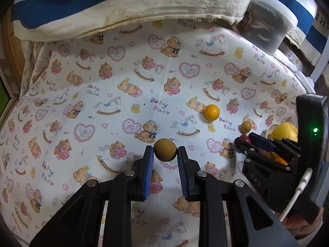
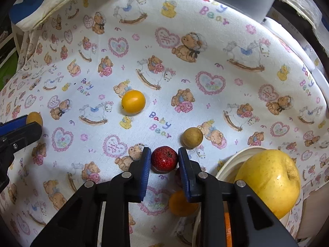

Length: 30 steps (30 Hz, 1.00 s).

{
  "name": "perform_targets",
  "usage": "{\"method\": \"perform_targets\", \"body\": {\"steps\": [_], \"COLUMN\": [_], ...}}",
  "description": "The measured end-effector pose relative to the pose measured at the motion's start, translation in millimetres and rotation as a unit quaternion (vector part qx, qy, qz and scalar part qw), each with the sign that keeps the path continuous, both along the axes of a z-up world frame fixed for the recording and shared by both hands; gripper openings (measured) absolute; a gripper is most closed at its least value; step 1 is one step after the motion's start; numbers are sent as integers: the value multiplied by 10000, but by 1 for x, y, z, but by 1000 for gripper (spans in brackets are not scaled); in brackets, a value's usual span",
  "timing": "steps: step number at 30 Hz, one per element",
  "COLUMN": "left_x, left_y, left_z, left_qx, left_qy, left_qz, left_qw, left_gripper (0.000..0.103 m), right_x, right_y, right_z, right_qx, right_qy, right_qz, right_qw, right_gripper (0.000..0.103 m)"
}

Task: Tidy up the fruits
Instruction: 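Lift the kiwi and the red plum and carry both toward the cream plate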

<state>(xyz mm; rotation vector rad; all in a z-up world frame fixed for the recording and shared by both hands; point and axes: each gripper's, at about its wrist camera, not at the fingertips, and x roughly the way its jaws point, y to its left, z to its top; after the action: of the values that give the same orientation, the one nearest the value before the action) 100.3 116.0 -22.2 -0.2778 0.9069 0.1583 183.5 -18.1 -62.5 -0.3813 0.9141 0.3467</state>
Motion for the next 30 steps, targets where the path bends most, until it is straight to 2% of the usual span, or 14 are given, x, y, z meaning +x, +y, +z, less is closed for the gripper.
{"method": "perform_targets", "body": {"steps": [4,8,13,18,23,26,30], "left_x": [-6,-12,-28,-47,-53,-59,-67], "left_y": [-6,-13,-33,-65,-92,-107,-117], "left_z": [10,20,38,49,47,44,45], "left_qx": [129,174,291,494,496,698,763], "left_qy": [-220,-446,-929,-1522,-1657,-1818,-2052], "left_qz": [-50,-165,-381,-507,-962,-993,-1057], "left_qw": [9997,9987,9945,9858,9802,9758,9700], "left_gripper": [23,23,23,23,23,23,23], "right_x": [-11,-38,-79,-107,-127,-135,-140], "right_y": [-17,-36,-52,-80,-119,-144,-168], "right_z": [13,31,47,64,66,65,65], "right_qx": [503,907,1056,1275,1405,1570,1644], "right_qy": [-88,-232,-485,-756,-844,-895,-1177], "right_qz": [38,163,340,347,293,148,2], "right_qw": [9987,9955,9926,9883,9860,9834,9793], "right_gripper": [28,28,28,28,28,28,28]}}
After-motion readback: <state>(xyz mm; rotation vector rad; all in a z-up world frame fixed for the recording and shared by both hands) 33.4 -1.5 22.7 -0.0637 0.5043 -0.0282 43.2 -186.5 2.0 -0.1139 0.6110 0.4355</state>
